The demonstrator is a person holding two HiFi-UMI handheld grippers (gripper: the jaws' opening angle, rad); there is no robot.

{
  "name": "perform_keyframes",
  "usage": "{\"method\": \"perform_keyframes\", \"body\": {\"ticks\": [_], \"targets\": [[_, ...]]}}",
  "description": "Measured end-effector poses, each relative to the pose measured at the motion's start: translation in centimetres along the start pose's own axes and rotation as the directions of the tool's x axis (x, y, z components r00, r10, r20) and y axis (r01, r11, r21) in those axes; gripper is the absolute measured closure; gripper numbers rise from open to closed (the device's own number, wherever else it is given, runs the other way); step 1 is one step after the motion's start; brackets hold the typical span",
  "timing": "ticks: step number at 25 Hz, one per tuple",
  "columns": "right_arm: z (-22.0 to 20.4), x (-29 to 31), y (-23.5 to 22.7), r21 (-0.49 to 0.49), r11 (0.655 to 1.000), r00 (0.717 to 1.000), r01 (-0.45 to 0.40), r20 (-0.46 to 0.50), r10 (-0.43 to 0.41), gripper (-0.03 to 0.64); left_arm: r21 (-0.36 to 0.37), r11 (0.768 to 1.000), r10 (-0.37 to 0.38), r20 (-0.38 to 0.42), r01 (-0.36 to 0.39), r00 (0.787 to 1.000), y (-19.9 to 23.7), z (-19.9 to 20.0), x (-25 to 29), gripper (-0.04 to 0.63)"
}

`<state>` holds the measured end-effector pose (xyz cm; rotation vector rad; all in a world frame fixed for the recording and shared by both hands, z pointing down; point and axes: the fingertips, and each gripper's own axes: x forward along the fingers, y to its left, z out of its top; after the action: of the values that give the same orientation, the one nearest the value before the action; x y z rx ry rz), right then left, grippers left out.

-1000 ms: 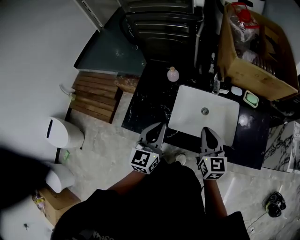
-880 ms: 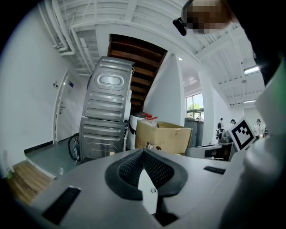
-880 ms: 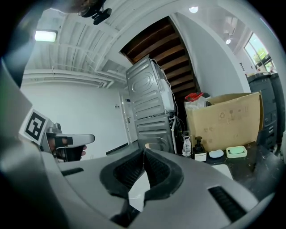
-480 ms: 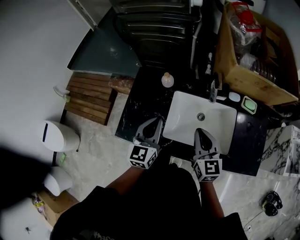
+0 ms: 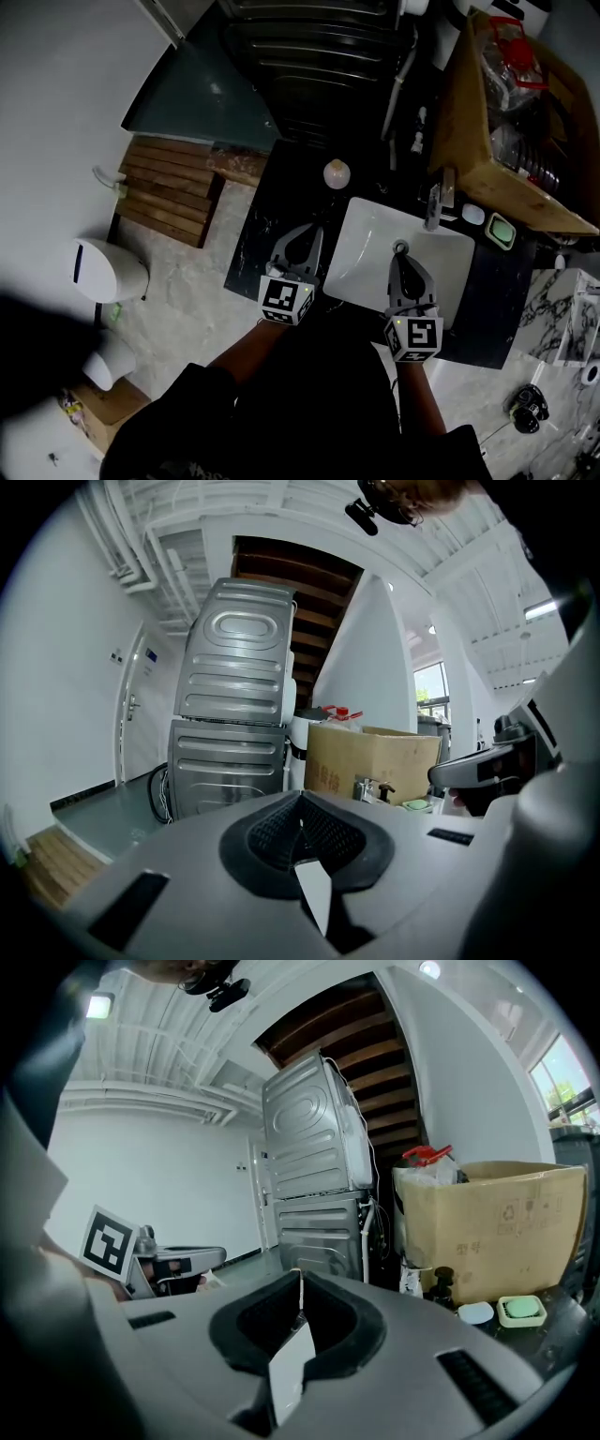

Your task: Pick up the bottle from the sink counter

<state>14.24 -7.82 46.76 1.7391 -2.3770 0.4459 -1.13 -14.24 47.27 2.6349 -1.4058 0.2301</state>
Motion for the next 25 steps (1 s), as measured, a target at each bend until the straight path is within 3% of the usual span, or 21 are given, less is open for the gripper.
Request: {"method": "perform_keyframes", "body": {"ticks": [11, 18, 25], "targets": [[0.6, 7.4, 0.3, -0.013, 1.000, 0.999, -0.018, -0.032, 0.017, 0.578, -0.014, 0.999, -0.031, -0.043, 0.030, 0.999, 3.5, -3.3, 5.9, 0.580], [-0.5, 10.7, 0.7, -0.074, 0.995, 0.996, -0.060, -0.065, 0.055, 0.577, -0.016, 1.000, -0.026, -0.061, 0.025, 0.998, 5.7, -5.0, 9.6, 0.580], [-0.6, 13.6, 0.4, -0.020, 0.998, 0.996, -0.062, -0.062, 0.061, 0.577, -0.016, 0.998, -0.065, -0.088, 0.063, 0.994, 6.1, -6.7, 12.3, 0.579]]}}
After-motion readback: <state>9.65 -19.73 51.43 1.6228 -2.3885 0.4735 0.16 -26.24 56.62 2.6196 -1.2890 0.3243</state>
